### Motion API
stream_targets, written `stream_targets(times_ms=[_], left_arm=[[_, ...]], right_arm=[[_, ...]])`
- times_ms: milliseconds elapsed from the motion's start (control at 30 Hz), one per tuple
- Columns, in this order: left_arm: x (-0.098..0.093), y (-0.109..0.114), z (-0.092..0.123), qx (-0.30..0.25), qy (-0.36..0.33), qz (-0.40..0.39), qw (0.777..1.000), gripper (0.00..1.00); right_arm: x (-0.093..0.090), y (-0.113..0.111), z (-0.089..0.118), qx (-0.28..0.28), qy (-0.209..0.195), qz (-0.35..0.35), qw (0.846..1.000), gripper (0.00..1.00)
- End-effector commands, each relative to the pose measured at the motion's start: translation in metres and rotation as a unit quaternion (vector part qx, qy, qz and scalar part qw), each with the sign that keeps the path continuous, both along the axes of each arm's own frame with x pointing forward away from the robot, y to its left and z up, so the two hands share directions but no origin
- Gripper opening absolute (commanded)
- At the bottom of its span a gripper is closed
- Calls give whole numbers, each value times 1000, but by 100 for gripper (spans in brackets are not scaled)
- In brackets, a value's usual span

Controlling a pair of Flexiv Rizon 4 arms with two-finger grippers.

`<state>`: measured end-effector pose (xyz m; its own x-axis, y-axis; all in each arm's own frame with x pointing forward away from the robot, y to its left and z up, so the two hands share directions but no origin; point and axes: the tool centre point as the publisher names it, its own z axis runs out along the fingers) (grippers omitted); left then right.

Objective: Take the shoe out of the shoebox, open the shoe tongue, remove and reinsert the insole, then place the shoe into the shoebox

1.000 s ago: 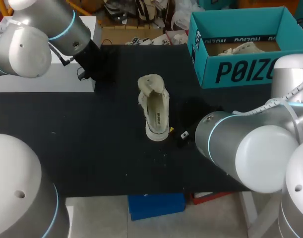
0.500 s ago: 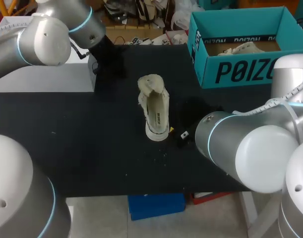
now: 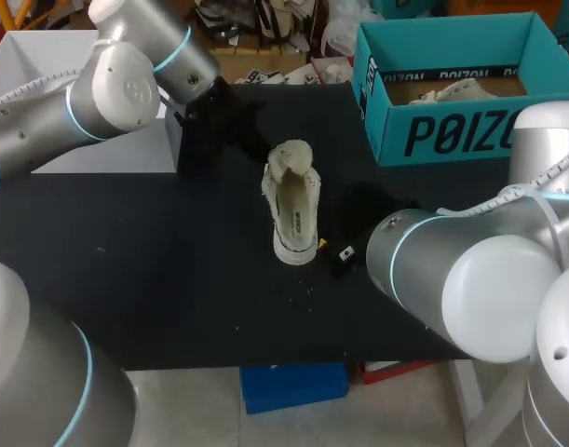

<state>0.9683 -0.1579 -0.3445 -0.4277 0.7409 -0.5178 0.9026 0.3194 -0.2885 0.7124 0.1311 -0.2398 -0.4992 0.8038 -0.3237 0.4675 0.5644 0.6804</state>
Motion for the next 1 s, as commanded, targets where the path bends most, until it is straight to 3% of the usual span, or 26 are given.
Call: stream_targets(times_ms=[33,233,467,600,733,1000], left_arm=[[-17,-4,7,-7,-15,-9,1000,0],[-30,-10,7,-3,-4,-28,1000,0],[-38,31,26,9,-13,-13,1000,0],[-24,45,45,14,-46,-1,999,0],[0,39,52,13,-69,2,998,0],[41,-11,21,18,-56,-21,998,0]], right_arm=[[-2,0,-1,1,-1,0,1000,100],[-2,0,-1,1,-1,0,1000,100],[-2,0,-1,1,-1,0,1000,100],[-2,0,-1,1,-1,0,1000,100],[-2,0,-1,1,-1,0,1000,100],[-2,0,-1,1,-1,0,1000,100]])
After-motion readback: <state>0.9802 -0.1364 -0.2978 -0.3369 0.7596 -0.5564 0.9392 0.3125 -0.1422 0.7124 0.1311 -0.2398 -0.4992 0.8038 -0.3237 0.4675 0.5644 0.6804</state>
